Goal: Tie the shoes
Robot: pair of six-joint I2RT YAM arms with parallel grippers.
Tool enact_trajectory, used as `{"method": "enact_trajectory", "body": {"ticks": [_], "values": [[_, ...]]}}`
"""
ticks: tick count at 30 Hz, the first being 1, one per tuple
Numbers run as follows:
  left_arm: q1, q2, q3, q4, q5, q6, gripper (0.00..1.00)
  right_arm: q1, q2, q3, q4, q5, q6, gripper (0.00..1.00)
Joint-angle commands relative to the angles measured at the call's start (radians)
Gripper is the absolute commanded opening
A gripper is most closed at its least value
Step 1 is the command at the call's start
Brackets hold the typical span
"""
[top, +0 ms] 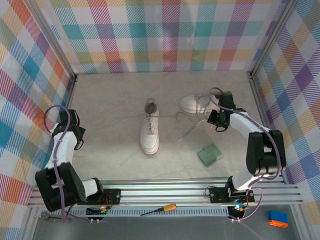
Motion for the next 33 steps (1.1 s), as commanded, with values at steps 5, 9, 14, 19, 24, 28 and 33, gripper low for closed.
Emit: {"method": "enact_trajectory", "body": {"ticks": [5, 9, 14, 19, 24, 28, 33], "values": [[-0.175, -0.314, 0.089, -0.029, 0.130, 0.127, 0.00, 0.218, -0.335, -0.011, -0.088, -0.055, -0.048, 0.00], [-0.265, -0.380, 0.129, 0.020, 0.237, 0.188, 0.00, 0.305, -0.414, 0.003, -0.098, -0.243, -0.063, 0.00], [-0.318, -0.402, 0.204, 0.029, 0.347, 0.227, 0.00, 0.462, -0.427, 0.051, -0.081, -0.360, -0.028, 0.00], [-0.322, -0.435, 0.257, 0.011, 0.385, 0.261, 0.00, 0.598, -0.343, 0.126, -0.018, -0.354, 0.040, 0.00], [-0.321, -0.444, 0.261, 0.018, 0.456, 0.280, 0.00, 0.697, -0.151, 0.265, -0.050, -0.310, 0.088, 0.00], [-0.321, -0.464, 0.261, 0.014, 0.464, 0.300, 0.00, 0.734, -0.001, 0.386, -0.034, -0.336, 0.124, 0.00], [-0.321, -0.476, 0.259, 0.017, 0.483, 0.312, 0.00, 0.740, 0.155, 0.550, -0.031, -0.333, 0.142, 0.02]]}}
